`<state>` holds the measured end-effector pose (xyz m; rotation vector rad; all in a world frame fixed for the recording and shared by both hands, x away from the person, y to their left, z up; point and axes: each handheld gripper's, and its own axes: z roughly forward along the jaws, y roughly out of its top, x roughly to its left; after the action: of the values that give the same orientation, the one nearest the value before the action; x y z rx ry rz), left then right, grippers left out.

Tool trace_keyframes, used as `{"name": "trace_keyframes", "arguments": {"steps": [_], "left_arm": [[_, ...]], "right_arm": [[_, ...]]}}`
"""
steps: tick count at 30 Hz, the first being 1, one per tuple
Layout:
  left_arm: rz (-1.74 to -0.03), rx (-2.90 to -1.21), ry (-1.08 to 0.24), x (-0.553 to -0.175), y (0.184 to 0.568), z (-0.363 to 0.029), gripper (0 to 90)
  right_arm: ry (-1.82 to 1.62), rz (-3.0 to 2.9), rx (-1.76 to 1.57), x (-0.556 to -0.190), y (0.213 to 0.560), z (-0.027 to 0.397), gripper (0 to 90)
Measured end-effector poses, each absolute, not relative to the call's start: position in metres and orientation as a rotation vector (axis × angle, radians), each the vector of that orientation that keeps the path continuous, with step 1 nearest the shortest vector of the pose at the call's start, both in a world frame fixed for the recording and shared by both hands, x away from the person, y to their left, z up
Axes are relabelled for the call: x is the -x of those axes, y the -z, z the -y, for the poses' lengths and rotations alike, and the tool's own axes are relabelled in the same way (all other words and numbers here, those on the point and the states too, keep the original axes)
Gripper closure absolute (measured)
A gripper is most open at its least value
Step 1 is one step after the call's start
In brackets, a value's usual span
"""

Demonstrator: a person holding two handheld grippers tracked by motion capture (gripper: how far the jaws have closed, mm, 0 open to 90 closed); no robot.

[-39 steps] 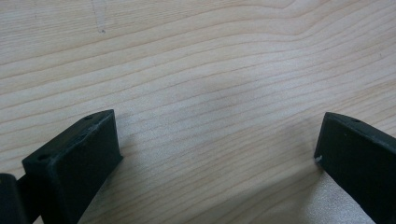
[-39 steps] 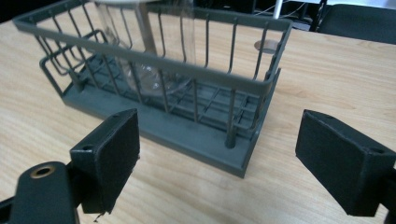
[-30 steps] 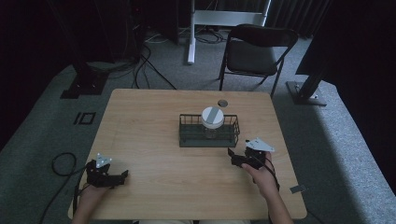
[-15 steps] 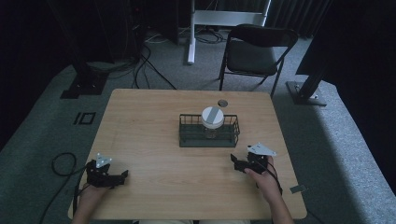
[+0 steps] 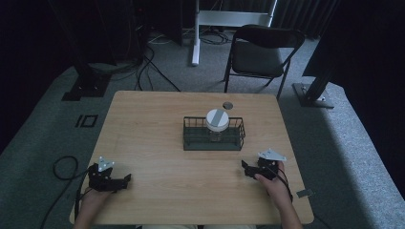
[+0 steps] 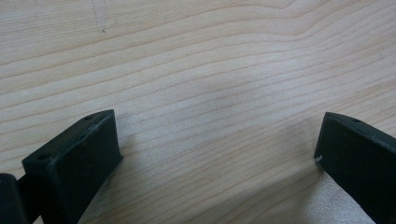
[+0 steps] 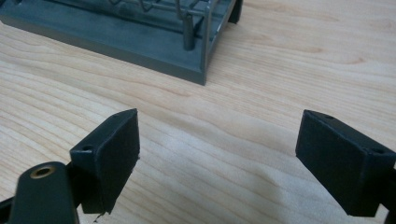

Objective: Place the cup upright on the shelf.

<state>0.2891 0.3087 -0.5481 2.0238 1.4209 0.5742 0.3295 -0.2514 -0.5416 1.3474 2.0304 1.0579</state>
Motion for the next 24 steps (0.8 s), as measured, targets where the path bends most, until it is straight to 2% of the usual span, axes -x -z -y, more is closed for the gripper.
{"name": "trace_keyframes", "arguments": {"steps": [24], "left_arm": [[-1.420, -2.024, -0.574, -0.2891, 0.5481, -0.3087, 0.2]], "right_arm": [[-0.929, -2.143, -1.389, -0.3293, 0.5510, 0.2571, 11.7]]}}
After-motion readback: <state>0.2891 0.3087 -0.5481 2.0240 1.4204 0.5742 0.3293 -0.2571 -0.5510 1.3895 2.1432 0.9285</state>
